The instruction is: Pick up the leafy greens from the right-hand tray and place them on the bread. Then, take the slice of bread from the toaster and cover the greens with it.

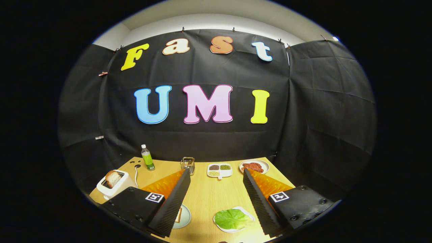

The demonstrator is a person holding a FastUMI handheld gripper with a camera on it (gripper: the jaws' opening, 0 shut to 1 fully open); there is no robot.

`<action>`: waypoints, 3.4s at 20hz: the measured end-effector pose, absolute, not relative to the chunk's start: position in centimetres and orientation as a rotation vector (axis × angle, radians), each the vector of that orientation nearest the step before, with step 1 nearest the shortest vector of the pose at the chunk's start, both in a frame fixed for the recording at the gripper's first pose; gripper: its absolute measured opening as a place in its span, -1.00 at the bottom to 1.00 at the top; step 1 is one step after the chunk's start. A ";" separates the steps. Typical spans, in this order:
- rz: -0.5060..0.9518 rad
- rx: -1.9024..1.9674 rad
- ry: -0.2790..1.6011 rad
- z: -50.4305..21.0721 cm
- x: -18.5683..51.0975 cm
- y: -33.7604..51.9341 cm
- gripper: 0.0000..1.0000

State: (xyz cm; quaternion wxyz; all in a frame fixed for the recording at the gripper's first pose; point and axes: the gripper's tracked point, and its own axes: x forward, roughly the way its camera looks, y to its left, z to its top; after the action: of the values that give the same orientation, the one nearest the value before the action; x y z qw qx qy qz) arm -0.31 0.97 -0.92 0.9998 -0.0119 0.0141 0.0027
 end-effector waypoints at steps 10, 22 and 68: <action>0.000 -0.030 0.066 -2.4 0.1 -0.2 0.95; 0.099 -0.048 0.324 -13.1 4.5 -3.7 0.95; 0.381 -0.162 0.837 -34.8 7.7 -7.8 -0.88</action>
State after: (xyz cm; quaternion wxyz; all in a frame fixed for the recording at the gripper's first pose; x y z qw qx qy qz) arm 7.72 -7.76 -34.76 0.8930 -0.0783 0.4033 0.1838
